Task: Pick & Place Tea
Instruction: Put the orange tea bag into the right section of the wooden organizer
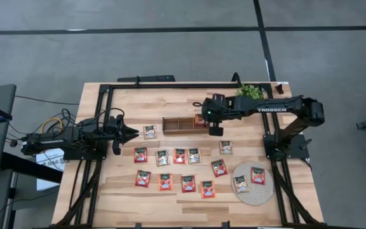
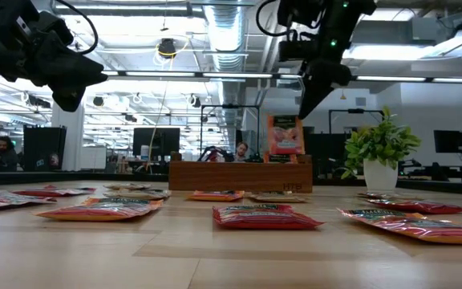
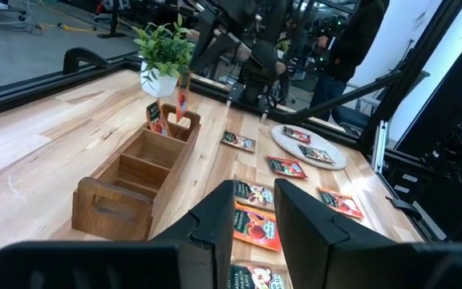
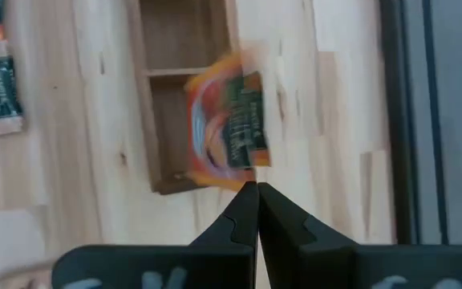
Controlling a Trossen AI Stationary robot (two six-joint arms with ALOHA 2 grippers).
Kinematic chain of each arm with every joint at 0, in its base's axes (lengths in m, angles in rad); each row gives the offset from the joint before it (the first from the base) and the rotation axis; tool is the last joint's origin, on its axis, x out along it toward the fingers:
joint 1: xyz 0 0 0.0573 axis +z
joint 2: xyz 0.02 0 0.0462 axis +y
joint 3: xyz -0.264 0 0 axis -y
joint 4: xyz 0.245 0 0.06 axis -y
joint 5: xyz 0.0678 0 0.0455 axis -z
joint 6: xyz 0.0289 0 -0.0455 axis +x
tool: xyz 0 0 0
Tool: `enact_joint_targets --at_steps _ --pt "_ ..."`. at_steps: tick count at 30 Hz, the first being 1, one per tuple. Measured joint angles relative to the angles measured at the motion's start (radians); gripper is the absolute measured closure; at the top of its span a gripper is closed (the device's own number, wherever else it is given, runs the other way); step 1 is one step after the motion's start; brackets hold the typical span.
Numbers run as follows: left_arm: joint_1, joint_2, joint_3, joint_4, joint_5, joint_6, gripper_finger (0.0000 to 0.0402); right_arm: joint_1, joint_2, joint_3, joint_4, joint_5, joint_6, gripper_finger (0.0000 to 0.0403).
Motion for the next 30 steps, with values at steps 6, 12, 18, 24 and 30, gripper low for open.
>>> enact_joint_targets --at_steps 6,12,18,24,30 --pt "0.000 0.002 0.000 -0.001 0.000 0.003 0.0318 -0.018 0.001 0.001 0.000 0.002 -0.051 0.0403" --pt "0.000 0.002 0.000 -0.001 0.000 0.002 0.0318 -0.024 0.001 0.001 0.003 0.002 -0.086 0.0403" --pt "0.000 0.002 0.000 -0.001 0.000 0.002 0.0318 -0.024 0.001 0.001 0.023 -0.002 -0.087 0.0403" --pt "0.000 0.002 0.000 -0.001 0.000 0.002 0.0318 -0.023 0.036 -0.001 0.021 -0.011 -0.087 0.0403" --pt "0.000 0.002 0.000 0.000 0.000 0.000 0.0318 -0.014 0.121 -0.001 0.034 -0.008 -0.086 0.0403"
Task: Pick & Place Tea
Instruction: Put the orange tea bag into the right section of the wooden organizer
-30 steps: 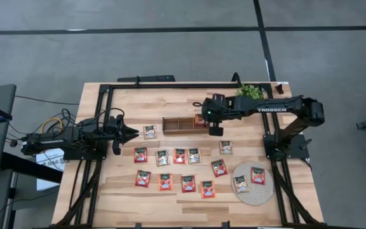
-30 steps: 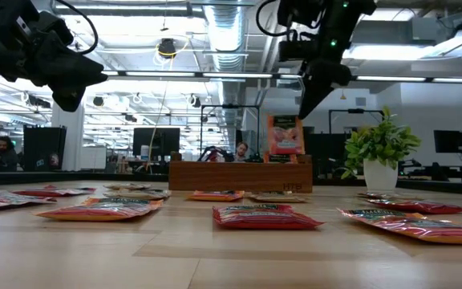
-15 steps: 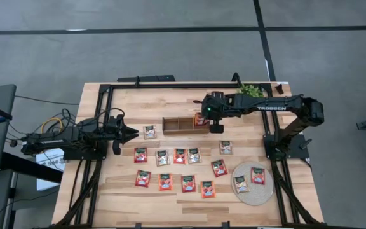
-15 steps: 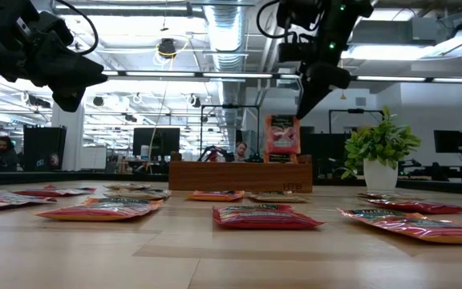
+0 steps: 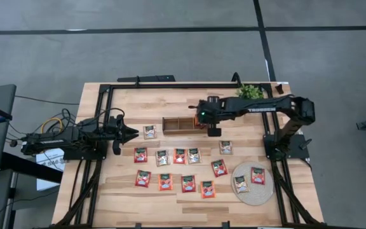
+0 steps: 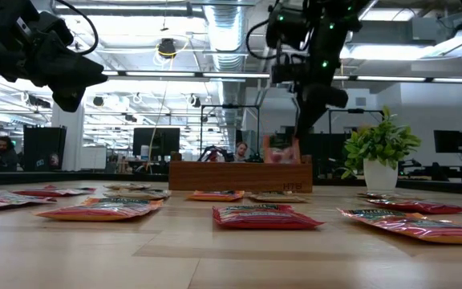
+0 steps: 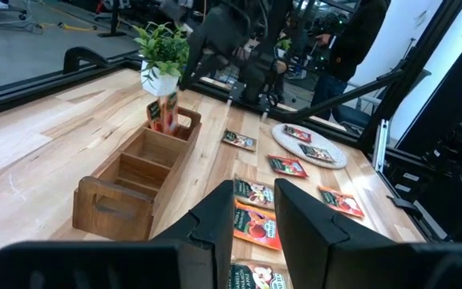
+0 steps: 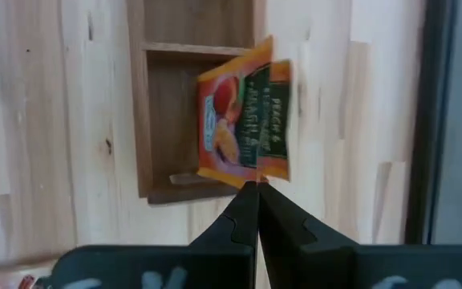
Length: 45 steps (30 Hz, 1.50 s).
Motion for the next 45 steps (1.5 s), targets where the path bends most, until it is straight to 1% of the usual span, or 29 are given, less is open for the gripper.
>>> enact_joint_targets --at_steps 5,26,29,35,37,41,45 --pt "0.000 0.000 0.000 0.000 0.000 -0.003 0.0318 -0.001 0.028 0.001 0.016 0.001 0.000 0.0403" --pt "0.000 0.000 0.000 0.000 0.000 -0.002 0.0318 -0.003 0.027 0.001 0.004 0.001 0.005 0.0401" --pt "0.000 0.000 0.000 0.000 0.000 -0.002 0.0318 -0.008 0.027 0.001 0.003 0.001 0.023 0.0387" --pt "0.000 0.000 0.000 0.000 0.000 -0.002 0.0318 -0.017 0.027 0.001 -0.008 0.004 0.030 0.0328" --pt "0.000 0.000 0.000 0.000 0.000 -0.002 0.0318 -0.015 0.027 0.001 -0.007 0.004 0.030 0.0314" --pt "0.000 0.000 0.000 -0.001 0.000 -0.002 0.0318 -0.014 0.027 0.049 -0.075 0.004 0.074 0.0302" --pt "0.000 0.000 0.000 -0.001 0.000 0.003 0.0318 0.002 0.026 0.139 -0.209 0.004 0.117 0.0301"
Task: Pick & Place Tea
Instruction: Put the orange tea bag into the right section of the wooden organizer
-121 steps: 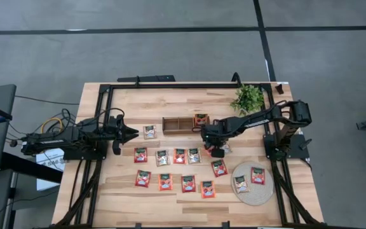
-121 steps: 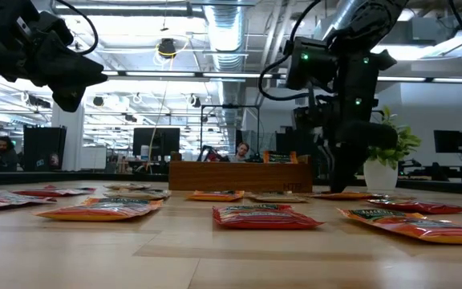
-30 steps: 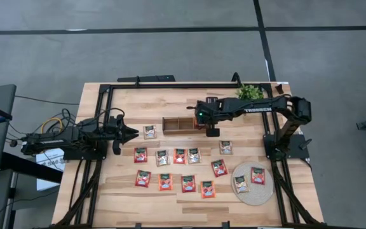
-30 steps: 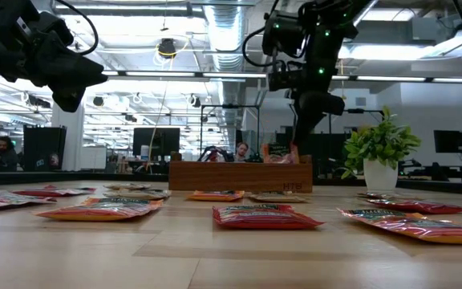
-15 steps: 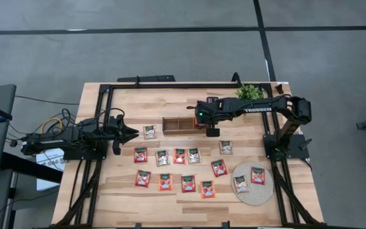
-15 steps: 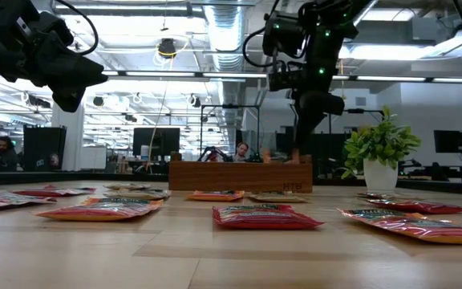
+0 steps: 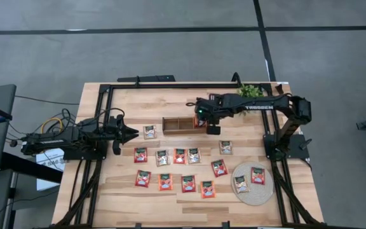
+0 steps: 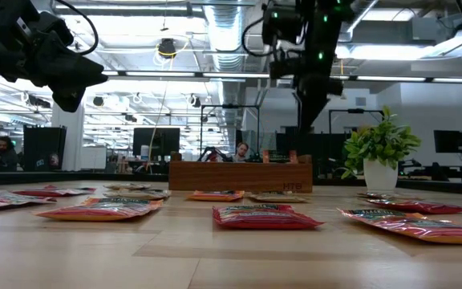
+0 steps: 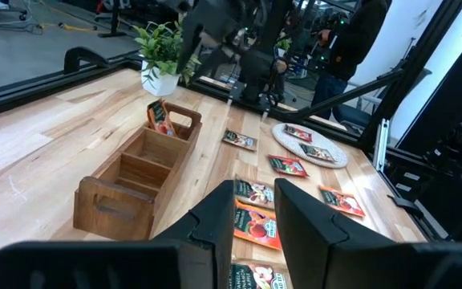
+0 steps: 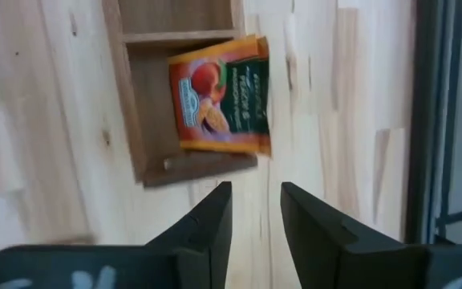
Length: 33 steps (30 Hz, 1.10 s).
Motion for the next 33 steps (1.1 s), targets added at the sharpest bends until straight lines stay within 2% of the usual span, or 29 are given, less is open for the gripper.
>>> enact_joint_targets --at_steps 5,8,12,17,21,27,33 --pt "0.000 0.000 0.000 0.000 0.000 0.000 0.0318 0.072 -0.001 0.125 -0.208 -0.051 0.038 0.0301" --pt "0.000 0.000 0.000 0.000 0.000 0.000 0.0318 0.139 -0.017 0.162 -0.282 -0.165 0.066 0.0301" --pt "0.000 0.000 0.000 -0.001 0.000 0.000 0.0318 0.262 -0.047 0.166 -0.273 -0.316 0.131 0.0301" --pt "0.000 0.000 0.000 -0.004 0.000 0.000 0.0318 0.427 -0.043 0.161 -0.180 -0.318 0.200 0.0301" --pt "0.000 0.000 0.000 -0.005 0.000 0.000 0.0318 0.514 -0.024 0.122 -0.079 -0.294 0.231 0.0301" --pt "0.000 0.000 0.000 -0.008 0.000 -0.002 0.0318 0.570 0.022 0.074 0.050 -0.304 0.296 0.0301" --pt "0.000 0.004 0.000 -0.016 0.001 -0.008 0.0318 0.589 0.112 0.071 0.069 -0.346 0.304 0.0301"
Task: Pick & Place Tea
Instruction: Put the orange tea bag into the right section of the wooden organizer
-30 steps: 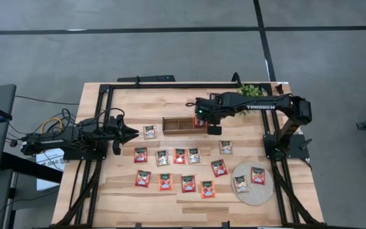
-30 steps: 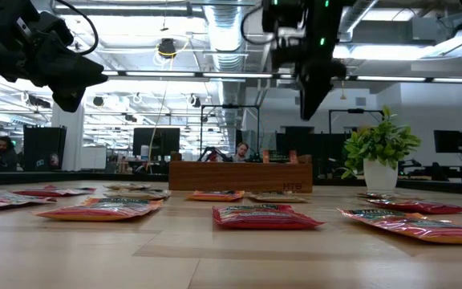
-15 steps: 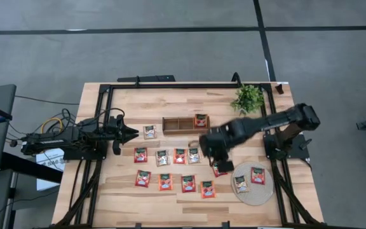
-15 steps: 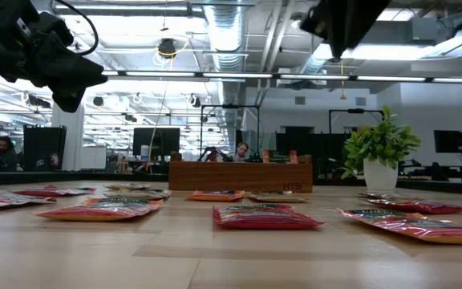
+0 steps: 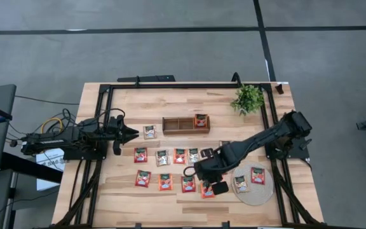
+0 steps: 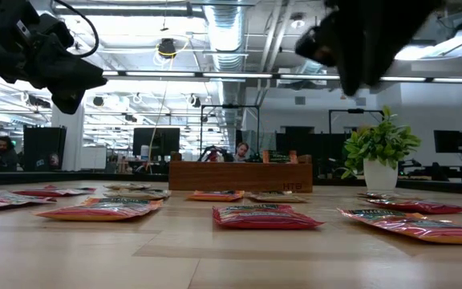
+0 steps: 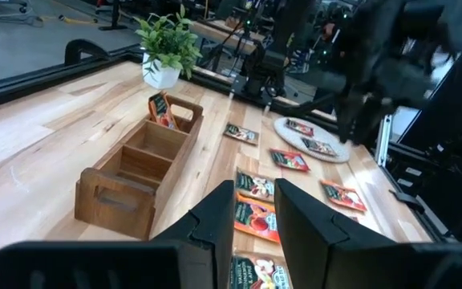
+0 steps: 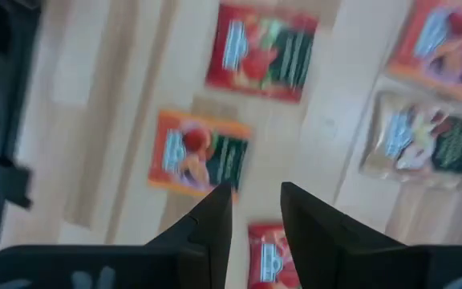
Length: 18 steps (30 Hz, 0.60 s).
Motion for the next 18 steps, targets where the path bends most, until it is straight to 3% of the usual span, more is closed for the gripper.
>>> enact_joint_targets --at_steps 9,18 --pt "0.000 0.004 0.000 -0.007 0.037 -0.002 0.0318 0.000 0.127 0.000 0.038 -0.075 -0.005 0.0301" --pt "0.000 0.004 0.000 -0.008 0.043 -0.002 0.0318 0.000 0.189 0.000 0.067 -0.083 0.000 0.0301"
